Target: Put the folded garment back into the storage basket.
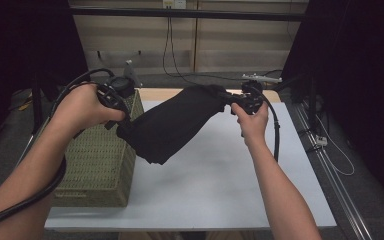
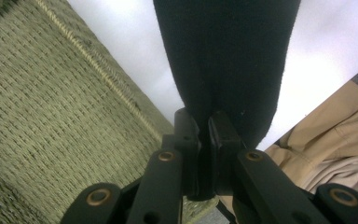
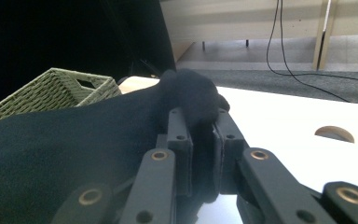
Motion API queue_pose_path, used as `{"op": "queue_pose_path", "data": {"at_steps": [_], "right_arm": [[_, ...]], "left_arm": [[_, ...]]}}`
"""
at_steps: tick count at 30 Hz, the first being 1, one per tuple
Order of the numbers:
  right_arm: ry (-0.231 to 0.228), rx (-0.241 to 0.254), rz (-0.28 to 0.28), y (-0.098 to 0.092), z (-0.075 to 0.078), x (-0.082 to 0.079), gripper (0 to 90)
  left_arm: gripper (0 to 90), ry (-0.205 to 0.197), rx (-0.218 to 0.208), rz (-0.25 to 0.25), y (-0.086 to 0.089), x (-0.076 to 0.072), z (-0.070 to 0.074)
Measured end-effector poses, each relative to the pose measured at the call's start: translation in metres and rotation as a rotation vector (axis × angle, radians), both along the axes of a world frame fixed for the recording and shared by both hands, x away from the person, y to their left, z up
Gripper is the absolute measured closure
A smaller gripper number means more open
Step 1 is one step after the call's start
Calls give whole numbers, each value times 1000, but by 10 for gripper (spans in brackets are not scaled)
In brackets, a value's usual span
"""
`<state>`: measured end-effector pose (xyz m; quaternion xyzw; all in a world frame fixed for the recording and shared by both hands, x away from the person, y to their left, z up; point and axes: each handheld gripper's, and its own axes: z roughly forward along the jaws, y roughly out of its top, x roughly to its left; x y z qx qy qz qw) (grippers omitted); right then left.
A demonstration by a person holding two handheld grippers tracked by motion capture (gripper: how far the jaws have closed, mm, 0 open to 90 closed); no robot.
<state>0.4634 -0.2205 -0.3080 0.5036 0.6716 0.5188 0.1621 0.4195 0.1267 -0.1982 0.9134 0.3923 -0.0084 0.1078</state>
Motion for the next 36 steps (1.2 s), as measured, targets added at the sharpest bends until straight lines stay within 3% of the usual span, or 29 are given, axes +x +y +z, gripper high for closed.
{"op": "queue_pose_path", "data": {"at_steps": [11, 36], "right_arm": [[-16, -11, 24, 18, 5, 6, 802], [-35, -1, 62, 34, 12, 13, 801]], "left_arm": [[843, 0, -1, 20, 15, -2, 9], [842, 4, 1, 59, 31, -5, 17]]}}
